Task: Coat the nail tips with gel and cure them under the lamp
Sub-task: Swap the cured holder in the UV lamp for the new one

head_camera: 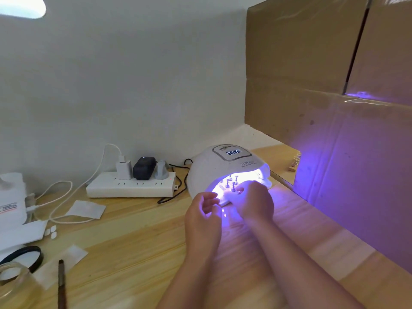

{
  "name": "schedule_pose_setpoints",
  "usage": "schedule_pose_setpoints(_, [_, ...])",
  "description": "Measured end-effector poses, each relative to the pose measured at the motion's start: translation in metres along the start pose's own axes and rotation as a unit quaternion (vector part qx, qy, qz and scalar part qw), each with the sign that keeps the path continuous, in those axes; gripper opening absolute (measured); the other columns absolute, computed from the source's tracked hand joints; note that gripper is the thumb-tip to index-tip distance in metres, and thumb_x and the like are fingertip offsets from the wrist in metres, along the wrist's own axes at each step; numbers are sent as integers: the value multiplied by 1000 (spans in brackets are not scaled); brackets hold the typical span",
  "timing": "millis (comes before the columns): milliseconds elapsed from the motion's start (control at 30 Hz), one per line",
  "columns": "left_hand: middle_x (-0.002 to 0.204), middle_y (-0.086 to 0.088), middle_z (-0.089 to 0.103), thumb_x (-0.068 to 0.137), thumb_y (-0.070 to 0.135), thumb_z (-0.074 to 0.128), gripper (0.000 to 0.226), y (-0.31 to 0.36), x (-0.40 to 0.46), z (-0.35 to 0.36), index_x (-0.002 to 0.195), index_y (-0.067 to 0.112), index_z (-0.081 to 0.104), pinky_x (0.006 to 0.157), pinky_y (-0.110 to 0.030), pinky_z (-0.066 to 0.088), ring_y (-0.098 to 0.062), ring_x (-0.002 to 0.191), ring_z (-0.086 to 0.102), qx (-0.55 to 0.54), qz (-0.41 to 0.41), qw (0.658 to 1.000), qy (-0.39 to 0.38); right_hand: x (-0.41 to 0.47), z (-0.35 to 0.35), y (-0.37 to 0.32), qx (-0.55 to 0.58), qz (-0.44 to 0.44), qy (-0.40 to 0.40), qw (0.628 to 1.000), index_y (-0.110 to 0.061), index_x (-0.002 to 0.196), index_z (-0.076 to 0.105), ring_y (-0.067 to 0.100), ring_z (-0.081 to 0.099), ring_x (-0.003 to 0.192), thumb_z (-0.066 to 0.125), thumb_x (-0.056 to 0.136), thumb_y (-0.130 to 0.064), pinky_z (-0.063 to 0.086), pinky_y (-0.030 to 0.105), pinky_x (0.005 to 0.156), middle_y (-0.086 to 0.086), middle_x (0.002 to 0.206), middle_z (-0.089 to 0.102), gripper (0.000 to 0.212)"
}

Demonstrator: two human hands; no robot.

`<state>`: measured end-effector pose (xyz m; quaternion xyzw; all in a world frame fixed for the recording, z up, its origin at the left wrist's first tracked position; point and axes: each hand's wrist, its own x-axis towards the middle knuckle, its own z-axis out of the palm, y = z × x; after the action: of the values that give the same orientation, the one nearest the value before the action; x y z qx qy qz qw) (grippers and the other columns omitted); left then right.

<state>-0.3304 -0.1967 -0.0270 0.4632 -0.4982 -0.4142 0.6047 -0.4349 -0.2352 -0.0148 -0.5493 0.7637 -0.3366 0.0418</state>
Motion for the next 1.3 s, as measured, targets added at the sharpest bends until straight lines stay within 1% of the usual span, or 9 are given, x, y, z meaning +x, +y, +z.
schedule_pose_setpoints(100, [80, 4, 62, 82, -10, 45, 35, -2, 2, 0, 79, 23, 56, 57, -7, 43, -1, 72, 57, -10, 0, 1000, 2, 7, 6, 0, 33, 23, 21, 999, -10, 89, 59, 28, 61, 85, 64, 77, -22, 39, 27, 62, 5, 85, 66, 18])
schedule_pose_setpoints(267, [83, 6, 62, 81, -8, 45, 35, -2, 2, 2, 80, 26, 56, 58, -7, 43, -3, 74, 57, 5, 1, 1000, 0, 20, 8, 10, 33, 24, 36, 999, -11, 102, 44, 26, 59, 91, 65, 83, -26, 34, 28, 64, 3, 88, 57, 32])
schedule_pose_setpoints(467, [82, 7, 62, 81, -7, 48, 35, -2, 2, 2, 80, 28, 56, 57, -8, 44, -3, 71, 56, 11, 1, 1000, 0, 18, 15, 11, 190, -14, -1, 982, -13, 85, 43, 19, 53, 67, 68, 79, -14, 41, 24, 61, -4, 66, 47, 26])
schedule_pose_setpoints(600, [83, 7, 62, 81, -6, 47, 35, -1, 2, 1, 81, 27, 56, 56, -8, 44, -2, 71, 56, 12, -1, 1000, 0, 18, 6, 17, 248, -5, 17, 969, -21, 68, 42, 10, 49, 55, 64, 80, -16, 35, 10, 47, 0, 64, 53, 25])
schedule_pose_setpoints(700, [83, 7, 61, 83, -6, 47, 35, -1, 1, 2, 80, 27, 56, 54, -8, 43, -2, 70, 55, 11, -7, 1000, -1, 25, 0, 24, 205, 45, 42, 977, -19, 84, 56, 23, 58, 78, 57, 85, -21, 34, 19, 56, 3, 77, 62, 3])
schedule_pose_setpoints(767, [83, 8, 61, 83, -6, 47, 35, 0, 1, 2, 80, 28, 55, 55, -8, 44, -1, 69, 55, 15, -8, 1000, 1, 30, 0, 24, 121, 44, 6, 992, -14, 107, 61, 25, 57, 99, 58, 87, -24, 36, 24, 70, 7, 100, 65, 23])
schedule_pose_setpoints(867, [83, 8, 61, 83, -6, 47, 35, 0, 1, 1, 80, 28, 55, 55, -8, 43, 0, 67, 54, 15, -11, 1000, 2, 39, 1, 20, 53, 40, -27, 997, -11, 118, 60, 25, 52, 113, 61, 87, -29, 40, 25, 82, 9, 118, 62, 36])
schedule_pose_setpoints(1100, [82, 7, 61, 83, -6, 47, 33, 1, 2, 2, 81, 26, 56, 52, -8, 42, 7, 61, 53, 15, -9, 1000, 2, 30, -11, 30, 56, 22, -30, 998, -17, 80, 62, 20, 60, 82, 66, 79, -25, 39, 21, 61, -1, 81, 66, 9])
schedule_pose_setpoints(1300, [82, 7, 61, 84, -6, 47, 33, 2, 0, 1, 81, 26, 55, 54, -8, 43, 5, 63, 54, 12, -4, 1000, -1, -4, -50, 66, 149, -7, 2, 989, -24, 63, 60, -7, 52, 48, 77, 68, -18, 38, 4, 50, -15, 55, 60, 19])
